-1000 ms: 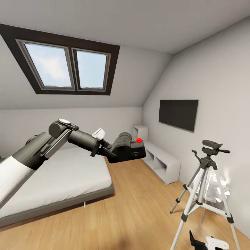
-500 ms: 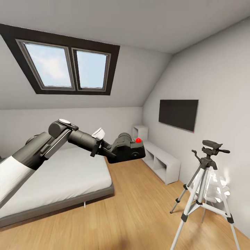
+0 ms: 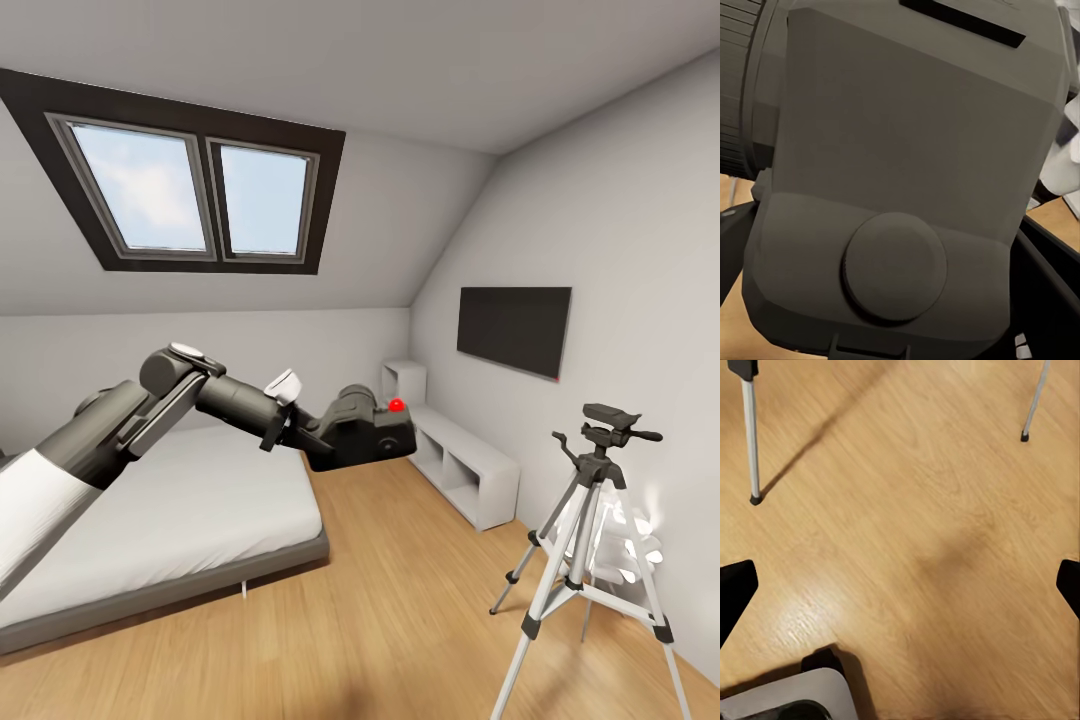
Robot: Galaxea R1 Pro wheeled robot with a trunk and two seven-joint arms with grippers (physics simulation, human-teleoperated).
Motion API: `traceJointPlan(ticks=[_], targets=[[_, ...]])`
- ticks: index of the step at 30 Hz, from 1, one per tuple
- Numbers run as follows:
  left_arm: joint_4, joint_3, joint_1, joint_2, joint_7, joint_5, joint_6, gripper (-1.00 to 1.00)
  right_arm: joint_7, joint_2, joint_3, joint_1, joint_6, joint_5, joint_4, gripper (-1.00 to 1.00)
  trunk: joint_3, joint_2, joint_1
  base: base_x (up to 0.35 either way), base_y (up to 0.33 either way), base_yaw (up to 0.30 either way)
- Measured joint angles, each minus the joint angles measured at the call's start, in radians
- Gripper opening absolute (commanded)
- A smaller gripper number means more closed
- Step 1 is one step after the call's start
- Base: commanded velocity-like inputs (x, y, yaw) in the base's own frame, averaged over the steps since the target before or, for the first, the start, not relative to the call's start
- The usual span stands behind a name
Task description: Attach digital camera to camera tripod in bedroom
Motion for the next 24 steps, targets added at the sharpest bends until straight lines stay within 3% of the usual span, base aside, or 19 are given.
traceJointPlan(ticks=[12,14,17,24], targets=[[0.122,-0.001,0.0,-0.003,0.004,-0.002,-0.001,-1.0,0.002,0.003,0.0,0.054,0.026,0.0,0.001,1.0,0.0,0.0,0.0,0.0,0.0,0.0],[0.149,-0.001,0.0,-0.003,0.005,-0.002,-0.003,-1.0,0.002,0.01,0.001,0.058,0.027,0.0,0.001,1.0,0.0,0.0,0.0,0.0,0.0,0.0],[0.216,-0.005,0.0,-0.005,0.002,-0.006,-0.009,-1.0,0.003,0.04,0.001,0.073,0.029,0.001,0.001,1.0,-0.002,0.0,0.0,0.0,0.0,0.0],[0.233,-0.017,0.0,-0.021,0.004,-0.001,-0.005,-1.0,0.007,0.061,0.001,0.077,0.029,0.0,0.001,1.0,-0.011,0.0,0.0,0.0,0.0,0.0]])
